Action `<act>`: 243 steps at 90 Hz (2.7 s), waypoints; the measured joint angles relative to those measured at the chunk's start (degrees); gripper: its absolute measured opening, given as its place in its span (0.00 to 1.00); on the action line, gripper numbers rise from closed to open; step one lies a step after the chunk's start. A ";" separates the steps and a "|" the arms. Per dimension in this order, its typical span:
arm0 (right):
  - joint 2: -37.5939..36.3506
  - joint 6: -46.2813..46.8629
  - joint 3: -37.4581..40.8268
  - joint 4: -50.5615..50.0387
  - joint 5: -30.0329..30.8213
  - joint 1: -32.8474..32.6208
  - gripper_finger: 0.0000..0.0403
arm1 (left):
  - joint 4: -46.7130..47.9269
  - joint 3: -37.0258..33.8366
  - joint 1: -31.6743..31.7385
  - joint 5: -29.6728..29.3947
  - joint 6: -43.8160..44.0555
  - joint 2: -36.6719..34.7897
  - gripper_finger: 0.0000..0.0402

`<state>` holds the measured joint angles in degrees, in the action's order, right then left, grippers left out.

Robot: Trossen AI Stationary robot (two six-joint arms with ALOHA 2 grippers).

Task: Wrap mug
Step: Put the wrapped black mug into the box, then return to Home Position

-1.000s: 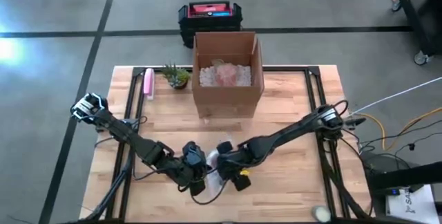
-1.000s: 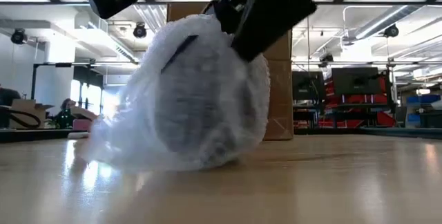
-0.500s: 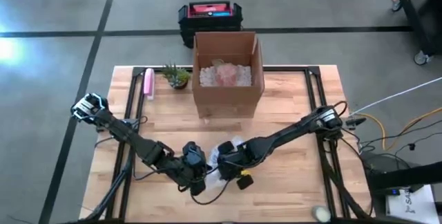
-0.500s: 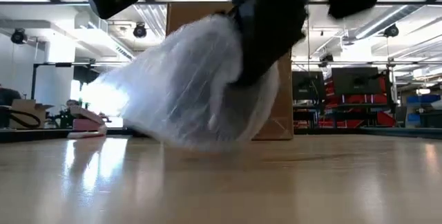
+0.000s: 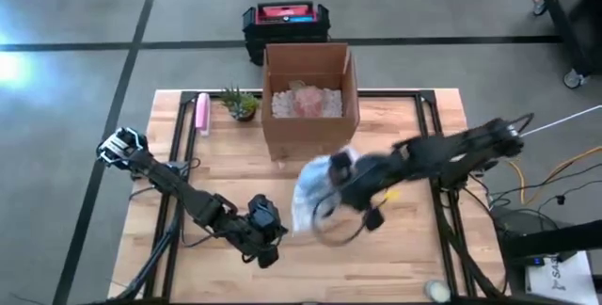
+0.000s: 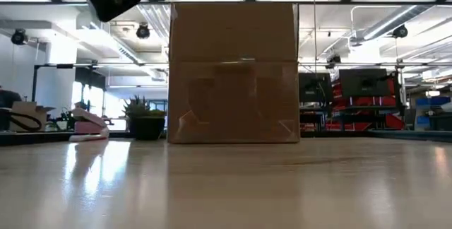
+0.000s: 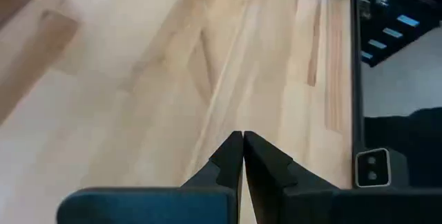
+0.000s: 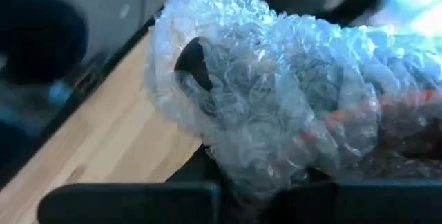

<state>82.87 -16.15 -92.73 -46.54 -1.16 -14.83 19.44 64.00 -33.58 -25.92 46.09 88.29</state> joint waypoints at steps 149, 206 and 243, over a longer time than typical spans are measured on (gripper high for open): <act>36.38 8.60 -27.84 -14.01 -11.28 42.10 0.11 | -0.06 -0.02 0.02 -0.56 -0.59 0.46 0.00; 36.98 7.71 -30.76 -14.87 -9.96 40.72 0.57 | -0.33 -0.04 0.02 -0.56 -0.37 0.47 0.00; 20.08 4.53 -34.18 -16.05 -7.88 40.24 0.56 | -0.32 -0.06 0.09 -2.91 -2.69 0.48 0.00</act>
<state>102.94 -11.62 -126.91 -62.59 -9.04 25.41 19.12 63.94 -33.49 -28.83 43.40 88.77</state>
